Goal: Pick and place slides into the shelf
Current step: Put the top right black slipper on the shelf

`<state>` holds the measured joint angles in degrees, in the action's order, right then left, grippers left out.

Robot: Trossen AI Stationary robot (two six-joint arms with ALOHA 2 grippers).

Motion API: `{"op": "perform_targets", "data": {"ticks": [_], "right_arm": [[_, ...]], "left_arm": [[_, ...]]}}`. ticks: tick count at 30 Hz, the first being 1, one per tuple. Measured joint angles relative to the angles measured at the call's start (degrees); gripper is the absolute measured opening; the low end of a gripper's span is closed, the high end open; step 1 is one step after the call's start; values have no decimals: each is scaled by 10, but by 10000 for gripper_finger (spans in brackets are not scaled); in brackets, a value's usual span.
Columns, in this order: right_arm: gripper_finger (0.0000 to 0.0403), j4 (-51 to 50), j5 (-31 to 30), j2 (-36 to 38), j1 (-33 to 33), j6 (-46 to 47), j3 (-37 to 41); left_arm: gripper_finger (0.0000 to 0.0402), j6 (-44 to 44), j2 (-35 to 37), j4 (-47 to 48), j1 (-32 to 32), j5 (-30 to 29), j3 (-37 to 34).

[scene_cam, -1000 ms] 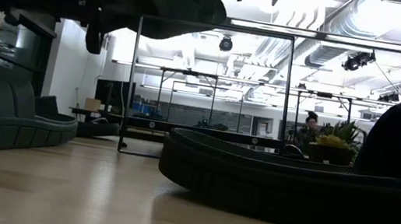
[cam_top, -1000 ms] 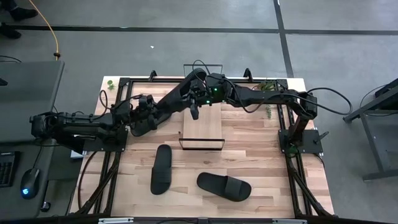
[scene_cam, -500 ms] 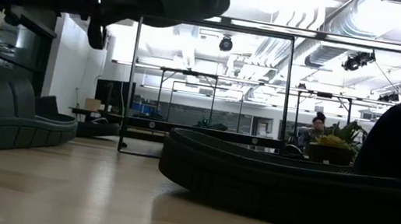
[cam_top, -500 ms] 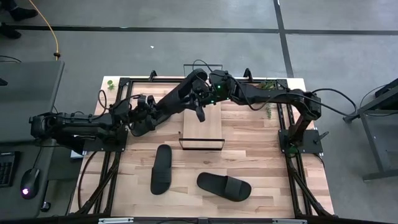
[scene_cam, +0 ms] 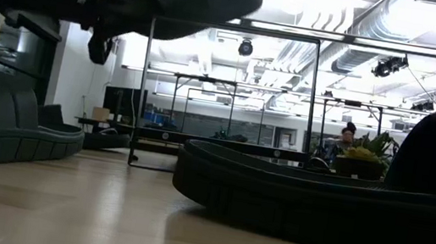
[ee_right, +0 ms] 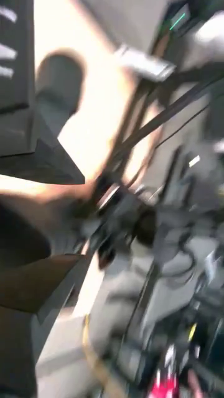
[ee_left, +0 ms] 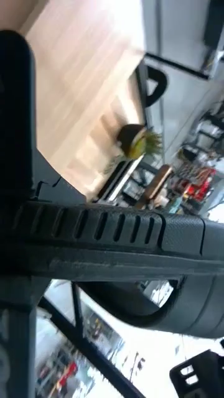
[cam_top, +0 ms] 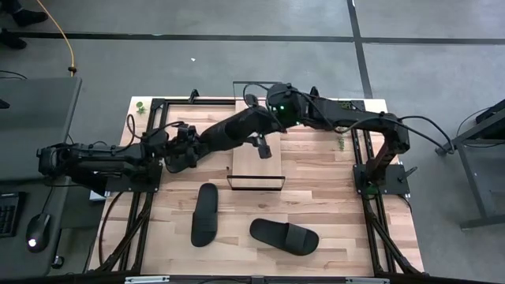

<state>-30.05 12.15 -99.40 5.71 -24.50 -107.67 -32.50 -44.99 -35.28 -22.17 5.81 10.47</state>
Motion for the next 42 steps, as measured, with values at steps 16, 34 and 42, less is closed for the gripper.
{"op": "perform_targets", "data": {"ticks": [16, 34, 42], "right_arm": [[181, -238, -355, -1, -131, -94, -50], [181, -80, -200, -52, -86, 255, -50], [181, -40, -160, -96, -59, 290, -50]], "left_arm": [[28, -56, 28, -2, 0, 97, 1], [34, -38, 27, -10, 1, 64, 0], [39, -33, 27, -16, 0, 62, 1]]}}
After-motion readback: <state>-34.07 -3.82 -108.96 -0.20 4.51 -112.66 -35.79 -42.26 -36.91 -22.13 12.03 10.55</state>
